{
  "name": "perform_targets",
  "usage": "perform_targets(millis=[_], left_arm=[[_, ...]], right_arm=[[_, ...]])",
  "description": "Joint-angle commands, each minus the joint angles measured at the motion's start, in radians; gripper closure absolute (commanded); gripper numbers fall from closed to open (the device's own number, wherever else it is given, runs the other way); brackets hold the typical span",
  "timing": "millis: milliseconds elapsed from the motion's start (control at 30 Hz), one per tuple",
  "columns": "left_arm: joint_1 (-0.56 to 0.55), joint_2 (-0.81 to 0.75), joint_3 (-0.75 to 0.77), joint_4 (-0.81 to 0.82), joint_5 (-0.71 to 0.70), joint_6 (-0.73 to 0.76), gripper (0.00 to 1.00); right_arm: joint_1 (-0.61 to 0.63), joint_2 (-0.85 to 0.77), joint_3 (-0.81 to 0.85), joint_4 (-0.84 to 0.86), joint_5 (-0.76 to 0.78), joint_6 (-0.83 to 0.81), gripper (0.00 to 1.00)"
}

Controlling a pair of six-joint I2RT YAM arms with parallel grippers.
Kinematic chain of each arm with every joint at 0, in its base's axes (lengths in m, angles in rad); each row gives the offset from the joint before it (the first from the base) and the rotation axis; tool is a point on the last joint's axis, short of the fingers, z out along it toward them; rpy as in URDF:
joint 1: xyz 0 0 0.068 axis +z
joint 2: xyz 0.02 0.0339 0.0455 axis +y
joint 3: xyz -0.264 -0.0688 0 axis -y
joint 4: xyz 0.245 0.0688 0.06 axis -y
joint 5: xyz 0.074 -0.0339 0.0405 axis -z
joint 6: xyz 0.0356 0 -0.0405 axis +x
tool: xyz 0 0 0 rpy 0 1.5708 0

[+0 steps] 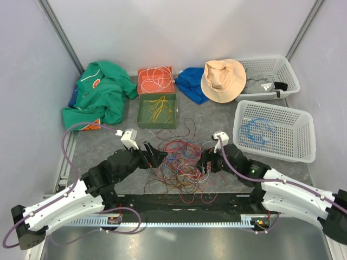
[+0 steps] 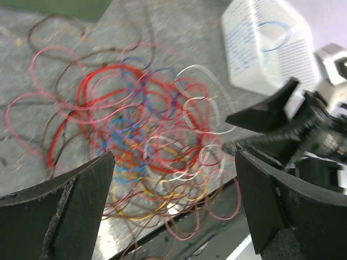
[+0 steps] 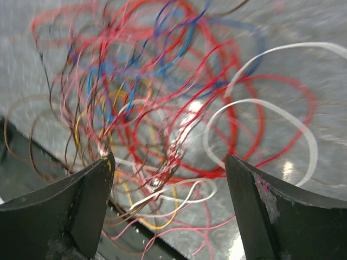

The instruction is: Untangle the cables

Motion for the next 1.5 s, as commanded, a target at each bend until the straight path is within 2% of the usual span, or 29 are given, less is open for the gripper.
perform_targets(millis=[0, 67, 300, 367, 533, 633, 667, 733, 767, 800, 833, 933, 1067, 1167, 1233, 1367, 1467], left_arm=[[-0.006, 0.026, -0.027, -0.056, -0.036, -0.084, 0.0], [-0.006, 0.019, -0.047, -0.057, -0.031, -0.099, 0.0], [-0.006, -0.041, -0.093, -0.06, -0.034, -0.113, 0.0], [-0.004, -0.038, -0.099, -0.057, -0.036, -0.113, 0.0], [-0.006, 0.002, -0.09, -0.057, -0.021, -0.112, 0.0], [-0.006, -0.001, -0.087, -0.057, -0.005, -0.109, 0.0], [-0.006, -0.007, -0.092, -0.057, -0.002, -0.109, 0.0], [-0.006, -0.041, -0.099, -0.062, -0.004, -0.115, 0.0], [-0.006, -0.052, -0.108, -0.062, -0.002, -0.116, 0.0], [-0.006, -0.075, -0.113, -0.065, -0.004, -0.121, 0.0], [-0.006, -0.082, -0.118, -0.063, -0.005, -0.122, 0.0], [-0.004, -0.099, -0.124, -0.063, -0.011, -0.121, 0.0], [-0.006, -0.104, -0.076, -0.059, -0.045, -0.069, 0.01], [-0.006, -0.13, -0.003, -0.044, -0.088, 0.012, 0.0], [-0.004, -0.141, 0.035, 0.027, -0.091, 0.106, 0.0], [-0.004, -0.138, 0.08, 0.137, -0.038, 0.264, 0.0], [-0.006, -0.119, 0.102, 0.22, 0.037, 0.327, 0.0]], right_arm=[[0.126, 0.071, 0.004, 0.041, 0.141, 0.007, 0.1], [0.147, 0.089, 0.004, 0.028, 0.189, 0.034, 0.11], [0.17, -0.021, -0.051, -0.013, 0.268, 0.07, 0.11], [0.17, 0.008, -0.06, 0.002, 0.248, 0.071, 0.1], [0.17, 0.23, -0.036, 0.108, 0.168, 0.081, 0.14], [0.179, 0.321, -0.002, 0.165, 0.119, 0.09, 0.34], [0.183, 0.328, 0.015, 0.177, 0.119, 0.091, 0.52], [0.199, 0.326, 0.033, 0.179, 0.134, 0.09, 0.72], [0.205, 0.318, 0.053, 0.176, 0.14, 0.088, 0.89], [0.21, 0.298, 0.065, 0.172, 0.151, 0.085, 0.97], [0.214, 0.289, 0.079, 0.169, 0.157, 0.079, 1.0], [0.228, 0.234, 0.157, 0.142, 0.181, 0.044, 1.0], [0.237, 0.184, 0.367, 0.067, 0.202, -0.042, 1.0], [0.237, 0.207, 0.546, -0.005, 0.197, -0.115, 1.0], [0.237, 0.247, 0.626, -0.041, 0.191, -0.14, 1.0], [0.237, 0.308, 0.772, -0.088, 0.174, -0.171, 1.0], [0.237, 0.339, 0.803, -0.094, 0.159, -0.16, 1.0]])
